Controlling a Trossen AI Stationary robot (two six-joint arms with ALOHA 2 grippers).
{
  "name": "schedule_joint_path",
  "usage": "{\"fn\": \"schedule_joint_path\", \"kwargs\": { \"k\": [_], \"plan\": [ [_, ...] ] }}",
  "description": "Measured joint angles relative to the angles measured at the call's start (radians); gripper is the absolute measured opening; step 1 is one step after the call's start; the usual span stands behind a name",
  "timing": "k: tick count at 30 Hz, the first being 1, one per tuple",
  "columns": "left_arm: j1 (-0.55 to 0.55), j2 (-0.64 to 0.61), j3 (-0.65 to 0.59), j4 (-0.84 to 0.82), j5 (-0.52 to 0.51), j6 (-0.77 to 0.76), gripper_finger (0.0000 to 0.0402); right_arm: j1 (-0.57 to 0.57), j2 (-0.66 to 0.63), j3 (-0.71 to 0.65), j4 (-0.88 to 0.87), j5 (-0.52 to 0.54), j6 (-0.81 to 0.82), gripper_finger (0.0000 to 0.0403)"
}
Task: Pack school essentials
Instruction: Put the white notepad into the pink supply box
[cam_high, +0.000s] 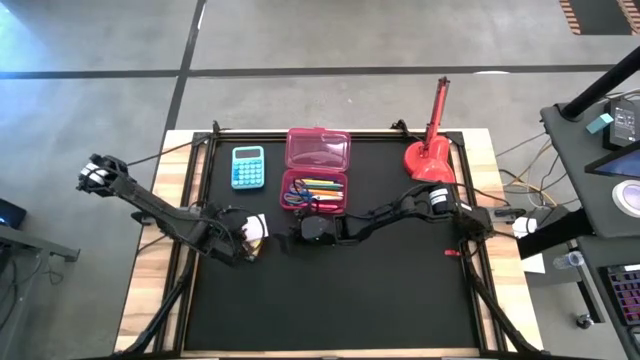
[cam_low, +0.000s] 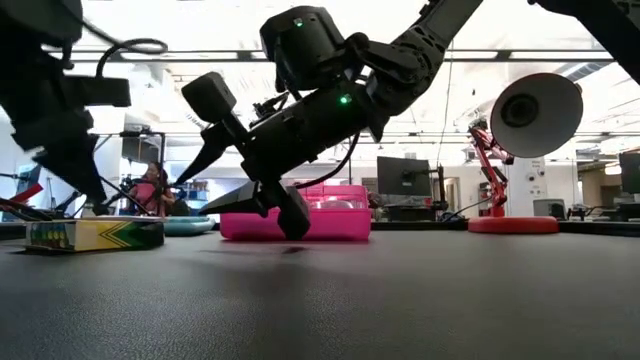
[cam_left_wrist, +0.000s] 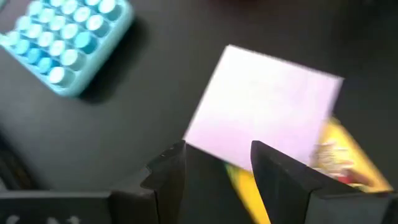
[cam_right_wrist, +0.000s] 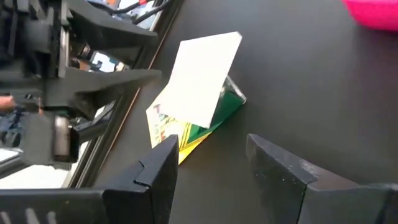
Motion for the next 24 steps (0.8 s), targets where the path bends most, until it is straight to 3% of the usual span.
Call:
{"fn": "schedule_joint_path", "kwargs": {
  "k": [10,24],
  "plan": [
    [0.005,0.172,-0.007,0.024,-0.026,-0.025,0.0164,0.0,0.0,0.0,-0.001,0.021,-0.013,0.0178],
    [0.005,0.191,0.013,0.091,-0.008,-0.019,0.0164,-0.005,0.042,0.02,-0.006,0.08,-0.034,0.0178]
  ]
}}
